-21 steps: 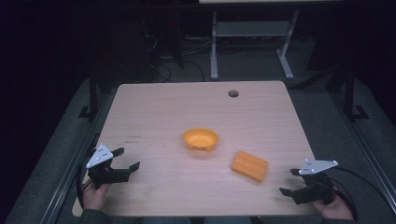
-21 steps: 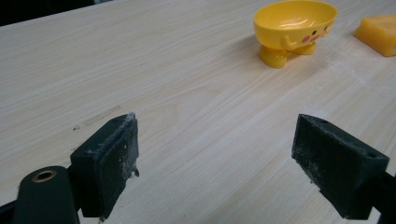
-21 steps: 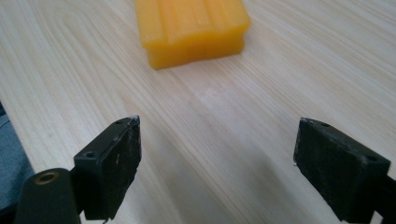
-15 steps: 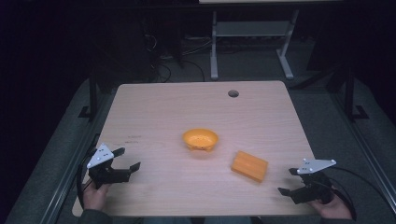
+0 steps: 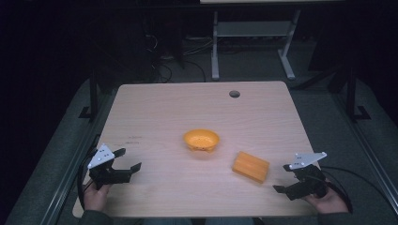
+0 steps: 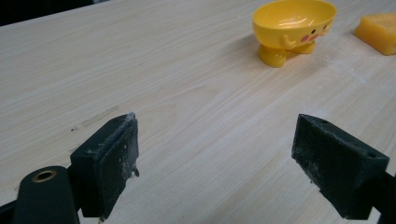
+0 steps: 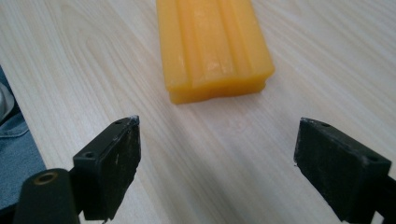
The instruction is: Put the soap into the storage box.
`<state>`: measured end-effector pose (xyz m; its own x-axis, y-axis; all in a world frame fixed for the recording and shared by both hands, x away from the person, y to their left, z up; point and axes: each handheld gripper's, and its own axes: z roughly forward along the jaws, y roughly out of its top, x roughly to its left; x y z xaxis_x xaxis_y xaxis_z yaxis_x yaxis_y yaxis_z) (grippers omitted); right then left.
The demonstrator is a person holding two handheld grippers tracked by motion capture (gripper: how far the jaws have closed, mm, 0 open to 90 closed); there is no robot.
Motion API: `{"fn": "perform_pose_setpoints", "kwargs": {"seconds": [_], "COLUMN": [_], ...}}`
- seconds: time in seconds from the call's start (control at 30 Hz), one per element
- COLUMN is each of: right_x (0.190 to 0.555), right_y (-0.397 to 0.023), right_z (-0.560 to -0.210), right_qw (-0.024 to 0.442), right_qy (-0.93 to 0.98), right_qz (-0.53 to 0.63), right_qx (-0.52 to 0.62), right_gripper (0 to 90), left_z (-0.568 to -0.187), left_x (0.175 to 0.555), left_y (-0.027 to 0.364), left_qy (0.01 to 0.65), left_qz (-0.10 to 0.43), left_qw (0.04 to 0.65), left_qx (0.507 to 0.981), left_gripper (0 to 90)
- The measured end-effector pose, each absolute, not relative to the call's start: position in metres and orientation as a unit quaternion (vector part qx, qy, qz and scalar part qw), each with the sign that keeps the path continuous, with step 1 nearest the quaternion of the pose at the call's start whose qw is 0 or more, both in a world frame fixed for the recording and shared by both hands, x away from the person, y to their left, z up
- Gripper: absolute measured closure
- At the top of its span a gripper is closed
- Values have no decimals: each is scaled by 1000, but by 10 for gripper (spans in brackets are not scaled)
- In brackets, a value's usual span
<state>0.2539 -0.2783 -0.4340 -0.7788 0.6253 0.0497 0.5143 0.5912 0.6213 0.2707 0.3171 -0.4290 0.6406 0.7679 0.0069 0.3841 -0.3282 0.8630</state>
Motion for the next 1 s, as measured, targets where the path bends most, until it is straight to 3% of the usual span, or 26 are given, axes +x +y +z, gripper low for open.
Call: {"fn": "perform_pose_setpoints", "kwargs": {"seconds": [1.0], "right_x": [288], "right_y": [-230], "right_z": [-414], "right_qw": [75], "right_qy": [911], "right_qz": [298], "right_qx": [274], "right_gripper": [142], "left_z": [-429], "left_x": [272], "left_y": [316], "left_qy": [369], "left_qz": [211], "left_qw": [457], "left_qx": [781], "left_gripper": [141]}}
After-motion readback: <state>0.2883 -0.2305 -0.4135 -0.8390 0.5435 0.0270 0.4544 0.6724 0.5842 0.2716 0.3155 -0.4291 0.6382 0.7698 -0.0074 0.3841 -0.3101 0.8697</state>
